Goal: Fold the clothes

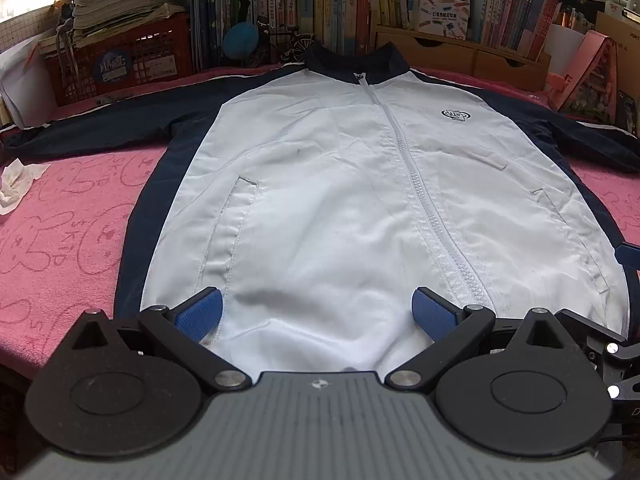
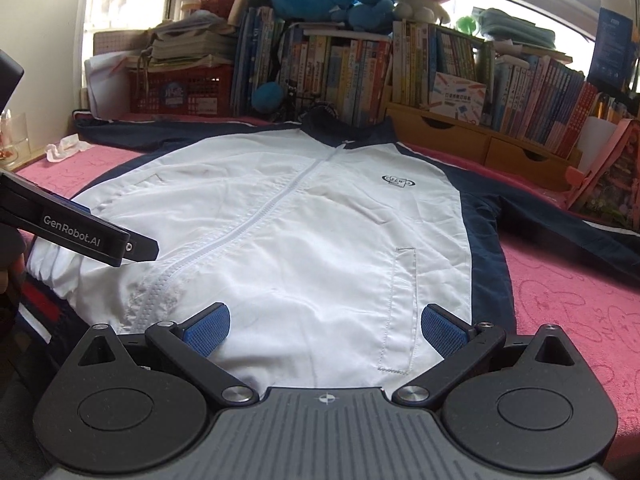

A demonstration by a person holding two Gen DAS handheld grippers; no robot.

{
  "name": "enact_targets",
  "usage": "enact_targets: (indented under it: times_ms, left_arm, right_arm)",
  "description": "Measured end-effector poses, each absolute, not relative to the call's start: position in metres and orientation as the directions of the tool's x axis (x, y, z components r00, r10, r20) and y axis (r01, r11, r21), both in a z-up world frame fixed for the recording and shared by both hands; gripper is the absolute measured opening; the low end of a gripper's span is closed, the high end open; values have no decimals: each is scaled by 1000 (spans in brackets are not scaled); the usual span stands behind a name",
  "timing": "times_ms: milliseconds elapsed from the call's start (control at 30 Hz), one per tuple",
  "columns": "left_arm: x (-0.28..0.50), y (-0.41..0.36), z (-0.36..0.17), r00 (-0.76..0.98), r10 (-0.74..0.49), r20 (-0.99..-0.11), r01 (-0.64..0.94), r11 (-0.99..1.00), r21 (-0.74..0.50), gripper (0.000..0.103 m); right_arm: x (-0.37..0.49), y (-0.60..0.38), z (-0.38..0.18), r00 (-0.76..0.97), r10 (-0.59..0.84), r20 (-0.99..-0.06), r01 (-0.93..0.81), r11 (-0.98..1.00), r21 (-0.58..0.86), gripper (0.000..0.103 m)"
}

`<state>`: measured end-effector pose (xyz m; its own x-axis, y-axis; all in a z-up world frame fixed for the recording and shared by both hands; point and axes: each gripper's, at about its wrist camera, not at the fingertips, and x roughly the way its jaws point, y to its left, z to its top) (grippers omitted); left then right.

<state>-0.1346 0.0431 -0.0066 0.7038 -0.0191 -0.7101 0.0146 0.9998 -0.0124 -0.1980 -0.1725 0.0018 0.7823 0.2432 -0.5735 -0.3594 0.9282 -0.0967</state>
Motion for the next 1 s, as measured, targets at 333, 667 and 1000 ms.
enact_targets:
  times_ms: [333, 667, 1000]
  left_arm:
    - [-158, 35, -6, 683, -36, -729, 28, 999, -22, 102]
    - [-184, 26, -8, 656, -24, -755, 56, 998, 17, 103]
    - [-202, 19, -7, 648, -36, -761, 74, 997, 15, 103]
  right_arm:
    - [-217, -166, -1, 700, 265, -663, -409, 910, -69, 103]
    - [-244, -159, -2, 656, 273, -704, -446, 892, -69, 103]
    - [-260, -163, 0, 663, 258, -703, -422, 904, -67, 103]
